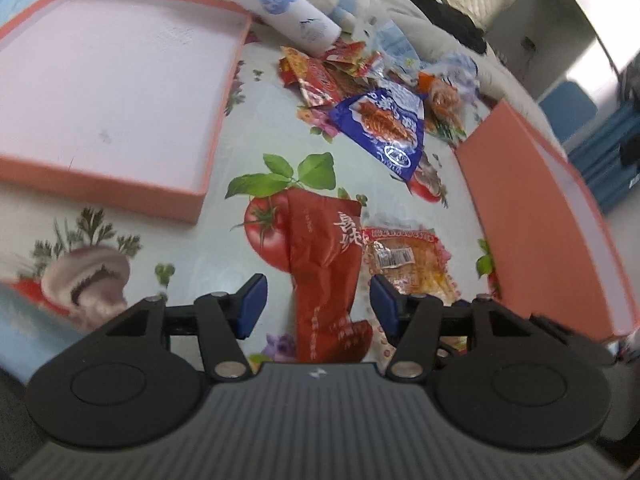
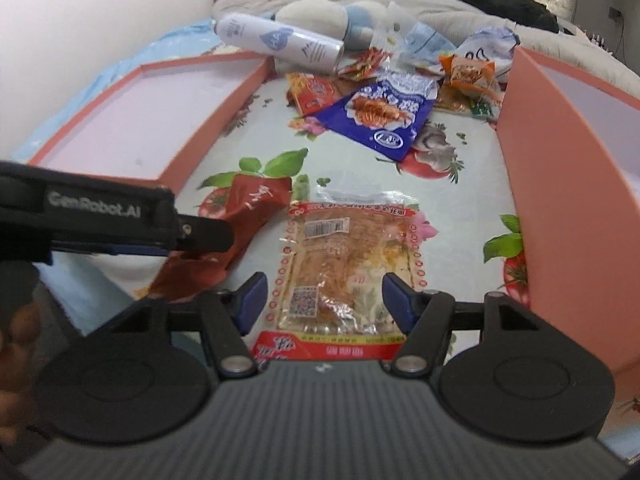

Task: Organize snacks
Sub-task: 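Lift the red bag with the left tool while the right tool grasps the red-labelled snack pack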

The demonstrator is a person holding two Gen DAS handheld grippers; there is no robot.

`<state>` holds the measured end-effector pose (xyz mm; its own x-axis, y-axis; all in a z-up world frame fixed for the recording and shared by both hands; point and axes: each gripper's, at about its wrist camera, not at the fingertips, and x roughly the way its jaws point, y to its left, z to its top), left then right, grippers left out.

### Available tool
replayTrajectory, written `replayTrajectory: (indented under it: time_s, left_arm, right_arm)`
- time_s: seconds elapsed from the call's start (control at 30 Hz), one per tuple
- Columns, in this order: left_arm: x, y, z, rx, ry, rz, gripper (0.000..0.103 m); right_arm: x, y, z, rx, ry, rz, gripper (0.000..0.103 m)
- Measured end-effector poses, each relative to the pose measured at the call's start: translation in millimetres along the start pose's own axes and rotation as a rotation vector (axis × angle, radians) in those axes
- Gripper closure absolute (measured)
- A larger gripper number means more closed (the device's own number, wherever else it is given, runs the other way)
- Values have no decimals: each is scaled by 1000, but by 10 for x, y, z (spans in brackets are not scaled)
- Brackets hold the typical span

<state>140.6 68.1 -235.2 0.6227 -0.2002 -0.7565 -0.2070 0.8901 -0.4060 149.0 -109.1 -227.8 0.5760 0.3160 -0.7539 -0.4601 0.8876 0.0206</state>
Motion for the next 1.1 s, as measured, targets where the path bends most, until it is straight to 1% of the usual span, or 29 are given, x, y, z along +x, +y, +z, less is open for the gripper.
replayTrajectory:
  time_s: [0.13,0.23,0.37,0.4,0.43,0.5,0.57,0.63,0.7,0.77,0.8,0.9,1.1]
  left_arm:
    - [127,-65,14,35,26,-1,42]
    - [186,-88,13,52,27,-1,43]
    - [255,-145,25,80,31,13,51]
    - [267,-158,29,88,30,22,55]
    - [279,-170,29,94,27,33,57]
    - [295,-182,33,101,24,50,65]
    - [304,-186,44,108,25,65,69]
    - [305,-200,50,119,26,70,71]
    - [298,-216,57,126,30,77,76]
    - [277,-227,69,122,33,72,80]
    - [261,-238,75,120,33,72,83]
    - [191,-282,75,123,28,67,83]
    - [23,-408,91,137,6,57,85]
  right_arm:
    - [128,-32,-24,-19,21,12,39]
    - [161,-37,-37,-41,17,19,37]
    - [187,-21,-43,-60,12,17,38]
    - [188,-14,-39,-63,12,21,40]
    - [190,-12,-32,-64,15,25,43]
    - [188,-4,-13,-66,23,27,52]
    - [195,-13,8,-60,30,22,58]
    - [195,-32,22,-57,37,30,61]
    - [189,-45,39,-61,42,37,69]
    - [173,-70,55,-60,48,43,73]
    - [158,-83,62,-56,50,45,75]
    - [91,-112,68,-37,51,50,78]
    - [-111,-178,74,7,30,34,80]
